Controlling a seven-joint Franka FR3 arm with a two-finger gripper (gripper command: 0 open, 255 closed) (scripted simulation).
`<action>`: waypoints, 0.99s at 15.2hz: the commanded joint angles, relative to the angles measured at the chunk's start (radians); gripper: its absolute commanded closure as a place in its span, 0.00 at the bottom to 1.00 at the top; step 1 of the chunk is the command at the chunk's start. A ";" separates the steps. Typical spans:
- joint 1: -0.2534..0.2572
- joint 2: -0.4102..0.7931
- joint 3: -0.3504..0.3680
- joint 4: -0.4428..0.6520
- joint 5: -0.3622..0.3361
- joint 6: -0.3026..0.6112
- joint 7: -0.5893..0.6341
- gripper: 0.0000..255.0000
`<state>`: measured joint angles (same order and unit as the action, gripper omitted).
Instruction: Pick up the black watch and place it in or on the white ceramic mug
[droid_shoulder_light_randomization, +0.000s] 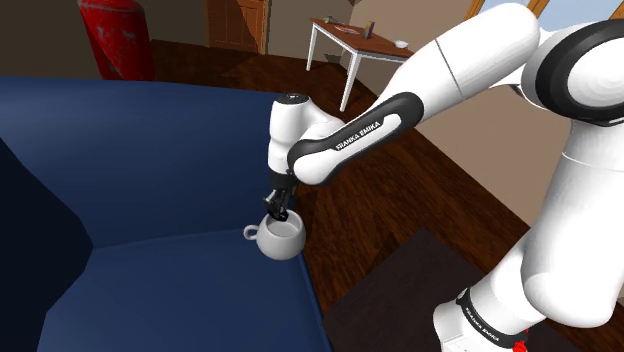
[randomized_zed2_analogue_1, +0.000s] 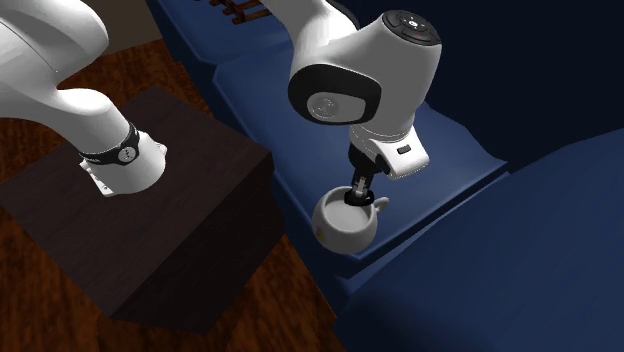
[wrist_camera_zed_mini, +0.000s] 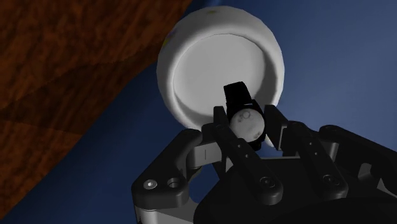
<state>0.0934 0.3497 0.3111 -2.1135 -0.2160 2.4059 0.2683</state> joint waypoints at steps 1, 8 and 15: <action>0.004 0.023 -0.007 0.000 -0.013 0.023 0.008 1.00; 0.008 0.039 -0.011 -0.001 -0.021 0.038 0.014 1.00; 0.008 0.039 -0.011 -0.001 -0.021 0.038 0.014 0.00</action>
<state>0.1010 0.3884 0.2997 -2.1142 -0.2369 2.4437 0.2827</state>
